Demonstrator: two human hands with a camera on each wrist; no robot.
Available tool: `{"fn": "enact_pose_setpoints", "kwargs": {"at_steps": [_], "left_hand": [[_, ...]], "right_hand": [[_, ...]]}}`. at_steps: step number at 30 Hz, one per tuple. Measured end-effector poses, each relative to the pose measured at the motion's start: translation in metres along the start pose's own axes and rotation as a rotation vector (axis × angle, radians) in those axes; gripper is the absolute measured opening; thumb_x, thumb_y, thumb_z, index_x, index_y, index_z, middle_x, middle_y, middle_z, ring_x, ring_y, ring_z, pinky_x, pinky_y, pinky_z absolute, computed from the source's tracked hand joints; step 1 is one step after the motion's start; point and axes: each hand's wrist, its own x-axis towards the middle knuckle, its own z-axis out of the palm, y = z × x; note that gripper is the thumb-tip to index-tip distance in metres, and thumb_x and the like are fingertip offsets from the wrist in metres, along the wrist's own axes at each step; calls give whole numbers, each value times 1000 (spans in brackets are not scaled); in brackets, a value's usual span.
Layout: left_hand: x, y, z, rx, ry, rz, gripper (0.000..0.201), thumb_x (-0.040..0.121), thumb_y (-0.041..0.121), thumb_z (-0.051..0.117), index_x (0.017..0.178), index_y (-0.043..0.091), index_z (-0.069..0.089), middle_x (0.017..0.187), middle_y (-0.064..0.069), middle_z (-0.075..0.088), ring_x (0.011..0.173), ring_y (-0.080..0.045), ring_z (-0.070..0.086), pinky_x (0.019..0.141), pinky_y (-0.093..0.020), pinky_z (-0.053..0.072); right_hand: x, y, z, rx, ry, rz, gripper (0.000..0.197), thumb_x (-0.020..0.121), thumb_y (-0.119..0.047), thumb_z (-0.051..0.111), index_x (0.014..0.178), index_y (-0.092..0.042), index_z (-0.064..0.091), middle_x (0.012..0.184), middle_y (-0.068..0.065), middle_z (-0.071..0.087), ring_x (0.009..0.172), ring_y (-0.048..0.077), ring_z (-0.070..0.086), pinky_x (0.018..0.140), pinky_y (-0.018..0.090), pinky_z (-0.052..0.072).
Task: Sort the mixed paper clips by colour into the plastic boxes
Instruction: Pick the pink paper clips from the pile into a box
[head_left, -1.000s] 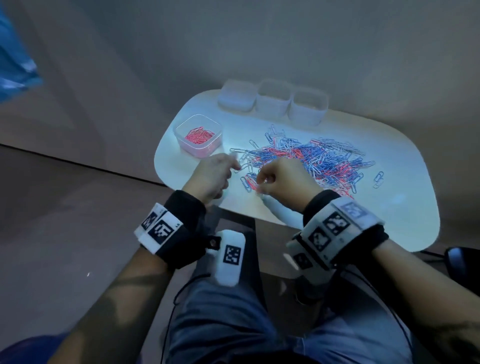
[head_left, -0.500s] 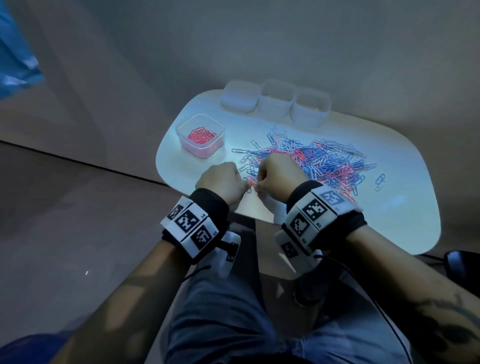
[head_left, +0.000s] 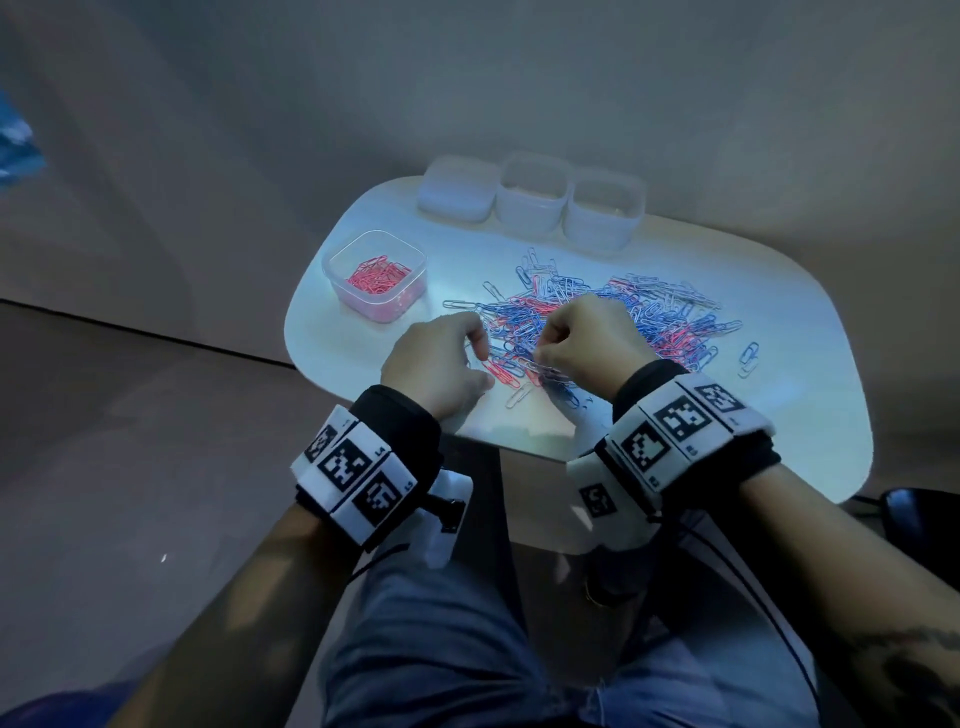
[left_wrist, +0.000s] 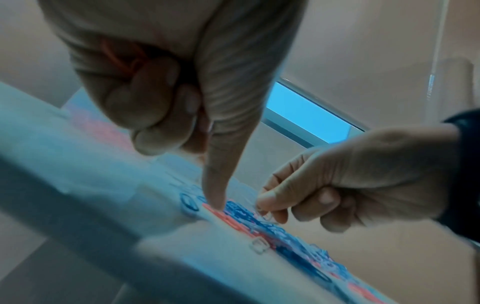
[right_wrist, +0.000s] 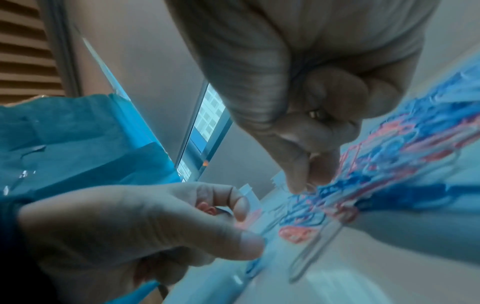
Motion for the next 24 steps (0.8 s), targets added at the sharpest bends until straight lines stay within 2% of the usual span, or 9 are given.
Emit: {"fn": "enact_pose_setpoints", "kwargs": {"at_steps": [2,4,7,11,14,17,20,24], "left_hand": [[4,4,1,88,-32,63,19,75,14,68,82,26,57,68,8,43,79,-20,49,67,-25,33],[6,8,1,206,-25,120,18,77,14,65,88,29,63,75,6,44,82,-18,47,68,-24,32],[8,13,-1,353,-31,216,16,80,16,64,92,28,67,81,6,45,87,-16,47,68,-23,30],[10,16,-7,473,-111,341,13,85,18,60,95,24,66,86,3,49,99,-20,52,67,-26,29],[12,16,-7,639,-167,466,15,90,17,53,101,19,63,101,-1,60,103,-23,54,68,-28,32],[11,19,-5,827,-191,554,17,95,18,46,105,14,59,108,-5,60,103,-26,56,69,-31,36],[6,24,-1,965,-217,596,21,98,16,39,109,8,56,112,-8,59,104,-30,57,67,-32,34],[3,30,2,944,-230,577,27,97,12,36,115,7,55,118,-10,59,108,-30,57,69,-32,38]], "right_hand": [[1,2,-1,-30,9,6,14,81,-6,58,73,-13,67,90,15,69,92,27,62,81,30,50],[1,3,-1,-36,1,4,13,82,-6,58,77,-9,69,89,15,69,92,27,62,79,29,47],[1,3,-1,-42,20,7,12,82,-8,60,71,-14,64,88,14,68,90,28,62,78,32,49],[-3,0,0,-51,68,-8,10,80,-14,63,72,-17,57,90,12,66,91,28,60,81,36,50],[-5,-2,1,-28,57,-27,13,80,-19,65,72,-18,56,92,13,66,92,28,60,84,38,50],[-8,-1,3,-35,50,-28,13,81,-23,66,72,-19,56,91,13,66,91,28,60,83,37,50],[-10,1,5,-52,39,-28,16,81,-25,65,69,-18,56,87,13,67,88,29,61,82,38,50],[-12,2,6,-61,38,-30,13,81,-23,63,72,-14,63,85,13,68,88,29,61,80,37,50]]}}
